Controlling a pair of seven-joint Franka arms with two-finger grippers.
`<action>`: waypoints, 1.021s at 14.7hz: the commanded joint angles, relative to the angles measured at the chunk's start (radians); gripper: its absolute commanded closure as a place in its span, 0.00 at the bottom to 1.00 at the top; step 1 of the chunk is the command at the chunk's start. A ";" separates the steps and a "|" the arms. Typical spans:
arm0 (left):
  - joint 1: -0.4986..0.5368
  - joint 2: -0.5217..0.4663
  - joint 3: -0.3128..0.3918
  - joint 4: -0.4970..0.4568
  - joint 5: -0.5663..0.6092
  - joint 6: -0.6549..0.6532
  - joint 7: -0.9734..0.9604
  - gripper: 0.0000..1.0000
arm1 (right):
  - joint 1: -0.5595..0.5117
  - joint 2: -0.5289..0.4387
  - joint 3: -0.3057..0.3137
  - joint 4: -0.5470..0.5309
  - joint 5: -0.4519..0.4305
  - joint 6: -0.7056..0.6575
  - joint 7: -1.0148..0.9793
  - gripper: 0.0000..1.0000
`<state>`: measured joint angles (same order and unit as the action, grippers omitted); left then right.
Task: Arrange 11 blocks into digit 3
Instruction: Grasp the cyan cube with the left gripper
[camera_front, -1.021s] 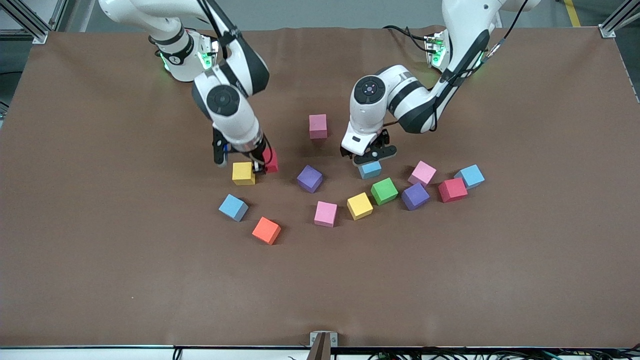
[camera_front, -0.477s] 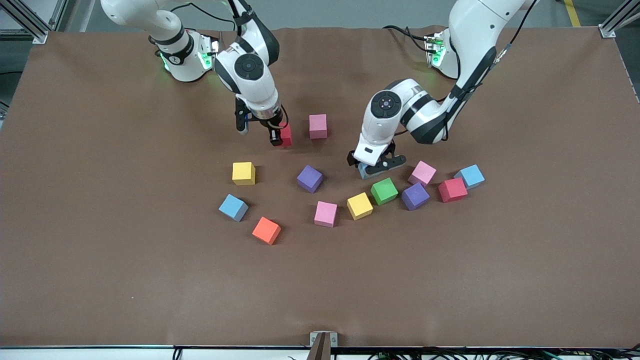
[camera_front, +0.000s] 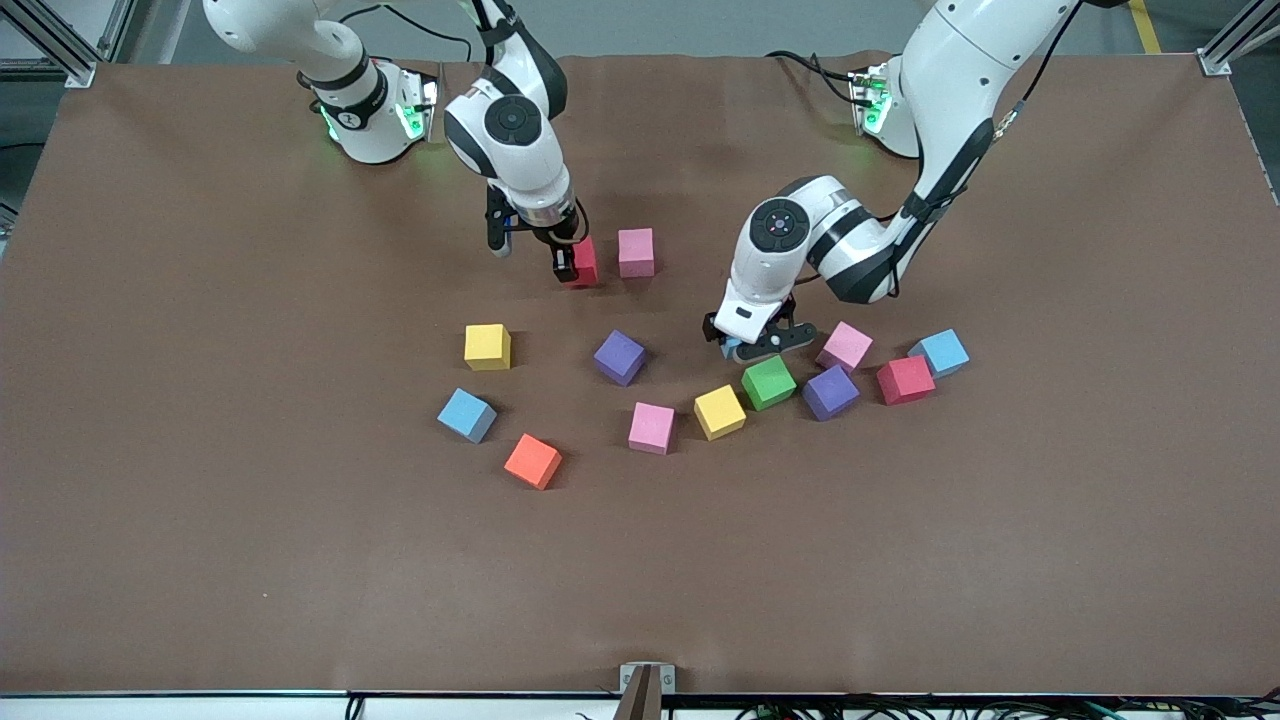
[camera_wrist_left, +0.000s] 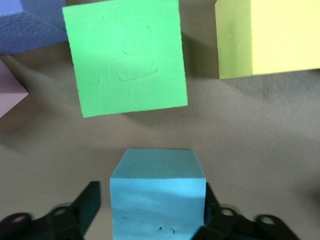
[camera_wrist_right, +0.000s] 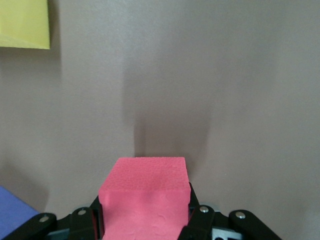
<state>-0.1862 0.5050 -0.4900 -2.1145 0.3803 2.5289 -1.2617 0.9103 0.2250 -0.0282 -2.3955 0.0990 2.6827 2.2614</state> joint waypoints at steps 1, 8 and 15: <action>0.002 -0.011 -0.006 -0.001 0.028 0.007 -0.074 0.48 | 0.035 0.023 -0.006 -0.011 0.033 0.029 0.017 1.00; 0.004 -0.153 -0.076 -0.051 0.017 -0.110 -0.449 0.59 | 0.082 0.071 -0.006 0.009 0.071 0.069 0.021 1.00; -0.005 -0.177 -0.194 -0.102 0.011 -0.117 -1.187 0.59 | 0.093 0.085 -0.007 0.027 0.093 0.069 0.023 1.00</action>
<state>-0.1911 0.3439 -0.6586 -2.1943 0.3838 2.4119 -2.2575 0.9848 0.2977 -0.0279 -2.3801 0.1634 2.7446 2.2731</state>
